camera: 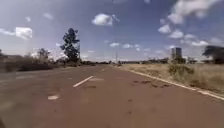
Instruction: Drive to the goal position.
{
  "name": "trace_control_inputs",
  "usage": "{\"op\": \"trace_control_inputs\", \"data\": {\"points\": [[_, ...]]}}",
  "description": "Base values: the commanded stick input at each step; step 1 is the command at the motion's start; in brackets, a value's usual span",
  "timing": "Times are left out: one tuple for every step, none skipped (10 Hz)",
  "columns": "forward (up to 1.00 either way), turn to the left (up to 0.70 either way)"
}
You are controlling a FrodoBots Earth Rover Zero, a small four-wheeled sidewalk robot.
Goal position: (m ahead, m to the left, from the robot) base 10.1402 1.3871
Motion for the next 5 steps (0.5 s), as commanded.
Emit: {"op": "trace_control_inputs", "data": {"points": [[1.00,0.01],[1.00,0.02],[1.00,0.02],[1.00,0.02],[1.00,0.02]]}}
